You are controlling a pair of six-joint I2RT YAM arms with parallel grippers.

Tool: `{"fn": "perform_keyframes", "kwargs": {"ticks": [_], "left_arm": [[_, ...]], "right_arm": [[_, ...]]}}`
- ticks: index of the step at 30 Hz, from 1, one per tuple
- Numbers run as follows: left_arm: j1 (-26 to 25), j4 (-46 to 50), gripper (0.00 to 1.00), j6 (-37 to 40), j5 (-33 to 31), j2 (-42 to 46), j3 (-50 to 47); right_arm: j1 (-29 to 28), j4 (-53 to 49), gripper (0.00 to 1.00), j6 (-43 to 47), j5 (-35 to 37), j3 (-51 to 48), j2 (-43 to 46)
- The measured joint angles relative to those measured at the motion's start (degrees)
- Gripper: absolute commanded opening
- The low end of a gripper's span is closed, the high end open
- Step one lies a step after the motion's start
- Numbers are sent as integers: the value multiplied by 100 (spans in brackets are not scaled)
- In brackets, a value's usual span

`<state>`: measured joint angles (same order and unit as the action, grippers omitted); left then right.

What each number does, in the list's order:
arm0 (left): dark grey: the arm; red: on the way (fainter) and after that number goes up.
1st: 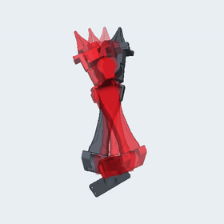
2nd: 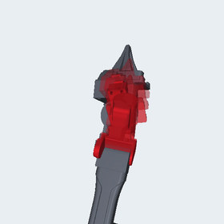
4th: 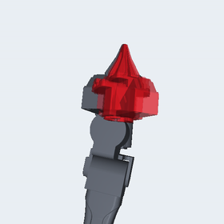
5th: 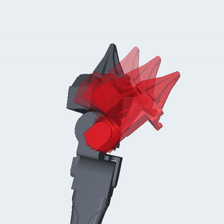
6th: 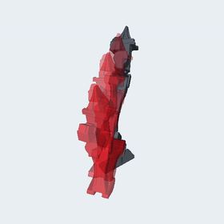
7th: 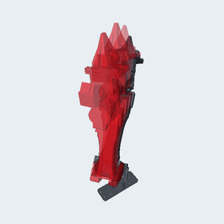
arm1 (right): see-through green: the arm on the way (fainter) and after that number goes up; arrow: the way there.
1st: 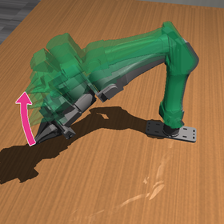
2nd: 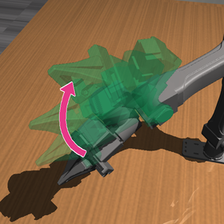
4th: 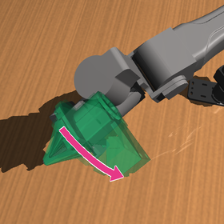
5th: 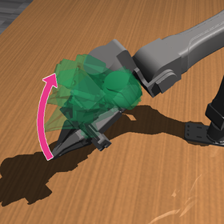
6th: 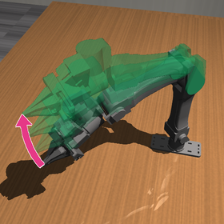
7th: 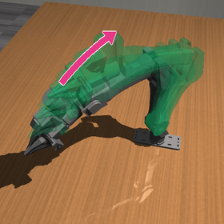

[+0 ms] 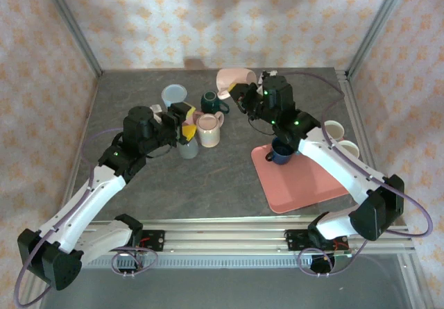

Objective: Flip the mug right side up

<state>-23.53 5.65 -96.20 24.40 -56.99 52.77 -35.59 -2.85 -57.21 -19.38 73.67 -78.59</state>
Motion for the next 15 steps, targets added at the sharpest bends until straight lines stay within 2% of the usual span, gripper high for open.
{"fn": "perform_keyframes", "kwargs": {"ticks": [6,9,15], "left_arm": [[-72,-1244,62,-896,-407,-103,39],[-170,-1637,55,-1001,-538,-280,190],[-435,-2389,48,-787,-623,-671,474]], "right_arm": [[0,1163,0,-210,-621,-20,33],[-17,1502,0,-321,-815,-20,33],[-44,1749,0,-472,-1117,-17,33]]}}
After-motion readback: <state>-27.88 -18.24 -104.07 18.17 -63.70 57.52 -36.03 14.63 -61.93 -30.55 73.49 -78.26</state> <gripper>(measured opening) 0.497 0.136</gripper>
